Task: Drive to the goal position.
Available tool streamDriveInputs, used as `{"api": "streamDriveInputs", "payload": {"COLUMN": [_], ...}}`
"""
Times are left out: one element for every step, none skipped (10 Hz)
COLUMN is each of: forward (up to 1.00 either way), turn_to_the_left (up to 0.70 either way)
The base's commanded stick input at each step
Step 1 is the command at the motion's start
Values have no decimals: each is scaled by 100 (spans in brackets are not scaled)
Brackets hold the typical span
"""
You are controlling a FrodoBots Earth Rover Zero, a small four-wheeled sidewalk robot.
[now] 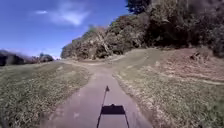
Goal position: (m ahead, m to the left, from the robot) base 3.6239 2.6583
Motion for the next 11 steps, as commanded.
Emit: {"api": "streamDriveInputs", "payload": {"forward": [50,50,50,50,50,50,50,50,50,50,50], "turn_to_the_left": [0,0,0,0,45,50,50,24,0,0,0]}}
